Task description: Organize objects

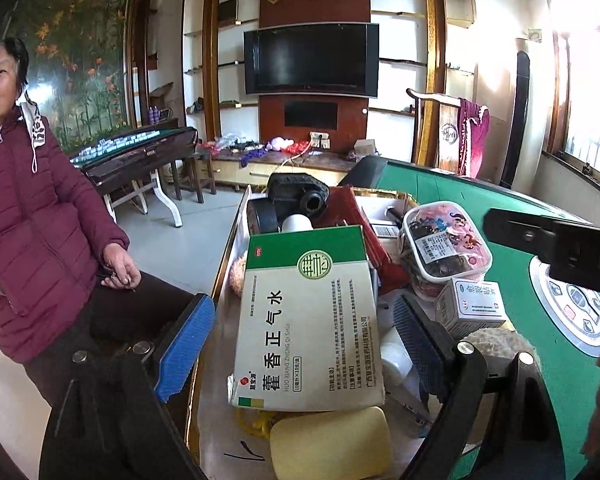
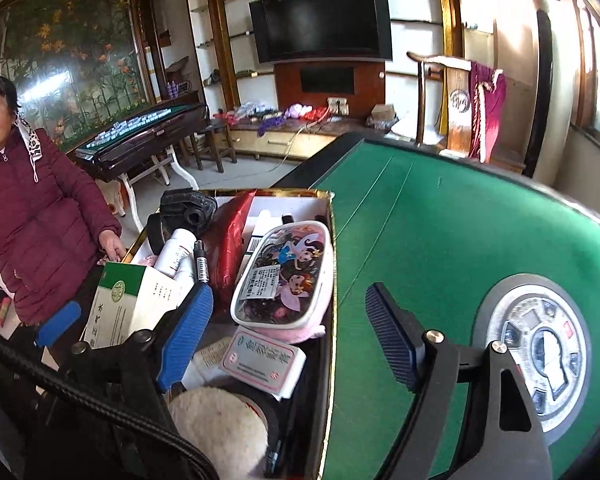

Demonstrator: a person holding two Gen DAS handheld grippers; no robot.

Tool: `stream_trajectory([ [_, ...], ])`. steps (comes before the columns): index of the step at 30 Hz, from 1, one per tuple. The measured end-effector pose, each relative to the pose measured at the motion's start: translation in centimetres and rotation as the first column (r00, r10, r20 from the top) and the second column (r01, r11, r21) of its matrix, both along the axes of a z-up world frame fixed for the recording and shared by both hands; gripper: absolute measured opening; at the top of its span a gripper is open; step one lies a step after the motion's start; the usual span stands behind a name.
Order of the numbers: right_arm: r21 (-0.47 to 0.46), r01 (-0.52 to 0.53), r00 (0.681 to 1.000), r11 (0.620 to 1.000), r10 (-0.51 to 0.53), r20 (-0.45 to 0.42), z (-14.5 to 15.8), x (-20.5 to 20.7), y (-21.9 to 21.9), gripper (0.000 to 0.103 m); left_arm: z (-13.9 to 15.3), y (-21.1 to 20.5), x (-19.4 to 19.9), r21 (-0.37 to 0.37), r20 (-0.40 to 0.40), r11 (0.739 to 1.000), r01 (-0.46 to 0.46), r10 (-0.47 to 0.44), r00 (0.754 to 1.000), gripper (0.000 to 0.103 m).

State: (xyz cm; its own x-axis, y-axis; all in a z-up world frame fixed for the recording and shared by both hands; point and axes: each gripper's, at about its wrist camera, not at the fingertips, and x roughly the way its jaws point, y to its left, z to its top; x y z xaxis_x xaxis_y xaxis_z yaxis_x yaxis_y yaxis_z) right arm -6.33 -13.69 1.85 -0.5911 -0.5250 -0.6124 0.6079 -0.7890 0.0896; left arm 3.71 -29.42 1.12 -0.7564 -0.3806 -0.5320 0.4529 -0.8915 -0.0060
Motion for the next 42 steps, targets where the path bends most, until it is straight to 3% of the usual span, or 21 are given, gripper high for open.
stream_trajectory([
  [13, -0.031, -0.015, 0.988, 0.999, 0.01, -0.154, 1.1, 6.5, 4.0, 0.081, 0.9, 1.3, 0.9, -0.095, -0.066, 0.995, -0.022, 0.016, 0.998, 0.088],
  [21, -0.047, 0.021, 0.974, 0.999, -0.031, -0.224, 0.3, 9.6, 7.7, 0.083, 2.2, 2.9, 2.8, -0.101, -0.113, 0.995, -0.02, 0.009, 0.994, 0.088],
  [25, -0.064, 0.028, 0.977, 0.998, -0.041, -0.208, -0.2, 10.0, 8.8, 0.083, 3.0, 4.2, 3.7, -0.124, -0.121, 0.992, -0.013, -0.002, 0.993, 0.1],
  [30, -0.079, 0.037, 0.985, 0.996, -0.05, -0.162, -0.8, 9.4, 9.3, 0.083, 3.7, 5.9, 5.0, -0.189, -0.145, 0.98, -0.061, 0.034, 0.989, 0.101],
  [33, -0.084, 0.034, 0.985, 0.996, -0.048, -0.166, -0.8, 9.5, 9.3, 0.083, 3.7, 6.5, 4.7, -0.249, -0.078, 0.965, -0.077, 0.059, 0.995, 0.101],
  [37, -0.087, 0.028, 0.985, 0.996, -0.043, -0.167, -1.3, 10.0, 9.7, 0.083, 3.1, 5.1, 5.3, -0.141, -0.063, 0.99, -0.007, -0.002, 0.998, 0.101],
  [42, -0.07, 0.018, 0.984, 0.997, -0.03, -0.177, -1.5, 10.3, 9.2, 0.083, 2.8, 4.0, 5.6, -0.108, -0.073, 0.994, -0.025, 0.017, 0.997, 0.101],
])
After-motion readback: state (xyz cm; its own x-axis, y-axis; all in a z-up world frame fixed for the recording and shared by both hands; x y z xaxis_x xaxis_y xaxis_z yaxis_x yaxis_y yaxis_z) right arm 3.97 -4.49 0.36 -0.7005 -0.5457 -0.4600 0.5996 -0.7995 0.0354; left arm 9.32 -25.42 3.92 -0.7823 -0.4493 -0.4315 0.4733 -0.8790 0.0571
